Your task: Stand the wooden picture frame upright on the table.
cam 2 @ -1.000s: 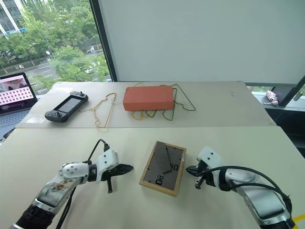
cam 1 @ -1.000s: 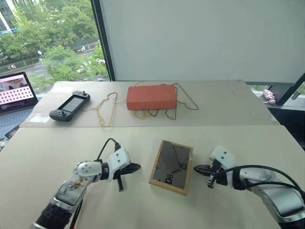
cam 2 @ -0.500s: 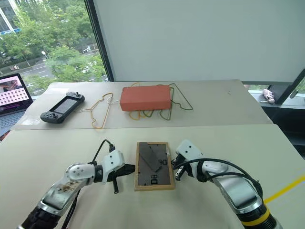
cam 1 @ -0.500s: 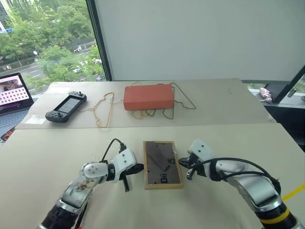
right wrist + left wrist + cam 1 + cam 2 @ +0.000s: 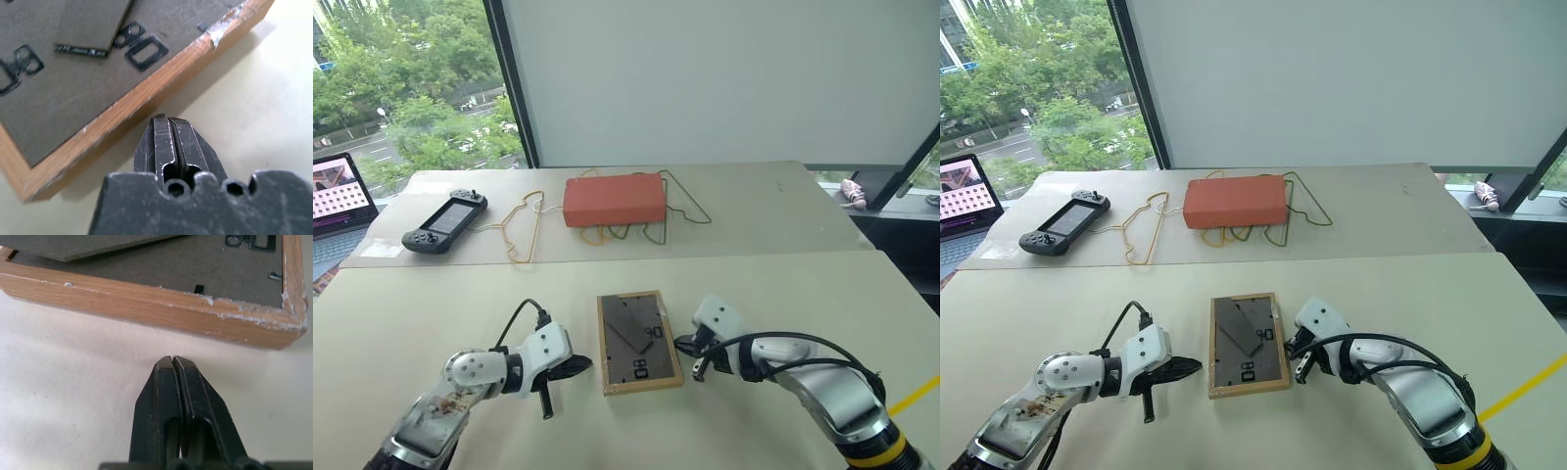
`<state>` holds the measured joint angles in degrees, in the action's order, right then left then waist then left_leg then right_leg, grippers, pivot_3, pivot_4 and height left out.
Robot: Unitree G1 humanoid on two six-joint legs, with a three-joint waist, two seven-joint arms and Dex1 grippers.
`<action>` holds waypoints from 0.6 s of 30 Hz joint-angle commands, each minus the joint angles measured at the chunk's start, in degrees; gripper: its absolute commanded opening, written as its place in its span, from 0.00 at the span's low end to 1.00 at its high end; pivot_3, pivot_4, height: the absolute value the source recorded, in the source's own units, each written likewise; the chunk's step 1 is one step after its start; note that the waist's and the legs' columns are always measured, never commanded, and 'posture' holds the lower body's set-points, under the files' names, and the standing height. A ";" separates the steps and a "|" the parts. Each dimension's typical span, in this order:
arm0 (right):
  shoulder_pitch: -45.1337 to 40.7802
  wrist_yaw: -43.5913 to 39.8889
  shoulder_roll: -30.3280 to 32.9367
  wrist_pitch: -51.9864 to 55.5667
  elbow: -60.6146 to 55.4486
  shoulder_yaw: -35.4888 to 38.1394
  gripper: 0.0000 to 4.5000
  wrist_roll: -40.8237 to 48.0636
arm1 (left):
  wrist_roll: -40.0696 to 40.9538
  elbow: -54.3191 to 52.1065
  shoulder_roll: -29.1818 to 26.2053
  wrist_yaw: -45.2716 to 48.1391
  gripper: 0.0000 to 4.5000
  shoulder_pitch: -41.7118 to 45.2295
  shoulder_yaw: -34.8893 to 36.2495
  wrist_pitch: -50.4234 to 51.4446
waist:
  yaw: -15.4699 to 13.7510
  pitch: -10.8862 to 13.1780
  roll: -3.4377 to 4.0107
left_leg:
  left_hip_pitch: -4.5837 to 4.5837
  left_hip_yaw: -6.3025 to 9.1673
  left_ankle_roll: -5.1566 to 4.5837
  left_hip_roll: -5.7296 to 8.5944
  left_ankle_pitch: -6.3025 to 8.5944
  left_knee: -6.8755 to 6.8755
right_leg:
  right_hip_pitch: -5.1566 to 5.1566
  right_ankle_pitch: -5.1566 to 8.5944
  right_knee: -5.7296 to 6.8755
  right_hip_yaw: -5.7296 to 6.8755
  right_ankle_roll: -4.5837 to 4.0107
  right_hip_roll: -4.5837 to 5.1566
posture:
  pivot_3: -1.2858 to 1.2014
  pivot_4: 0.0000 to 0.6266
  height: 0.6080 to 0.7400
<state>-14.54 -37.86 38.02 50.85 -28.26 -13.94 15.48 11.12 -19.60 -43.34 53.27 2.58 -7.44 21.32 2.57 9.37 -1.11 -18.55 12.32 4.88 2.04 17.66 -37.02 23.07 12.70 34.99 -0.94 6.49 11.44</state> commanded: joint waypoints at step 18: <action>-3.27 -13.18 7.58 -2.07 4.78 3.07 0.00 5.69 | -49.72 38.96 1.60 -33.20 0.77 13.16 6.51 -93.77 | -1.12 0.01 -0.02 | -0.41 -0.06 0.50 -0.02 -0.35 -0.07 | -0.01 -0.68 -0.96 0.06 0.17 -0.05 | 0.52 0.24 1.00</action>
<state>-17.00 -50.28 45.34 47.06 -22.85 -11.10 20.01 -35.69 17.83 -41.90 23.75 15.28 -0.57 -70.31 1.46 9.38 -1.13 -18.98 12.27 5.38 2.02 17.31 -37.09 23.09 12.03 34.03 -0.87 6.66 11.38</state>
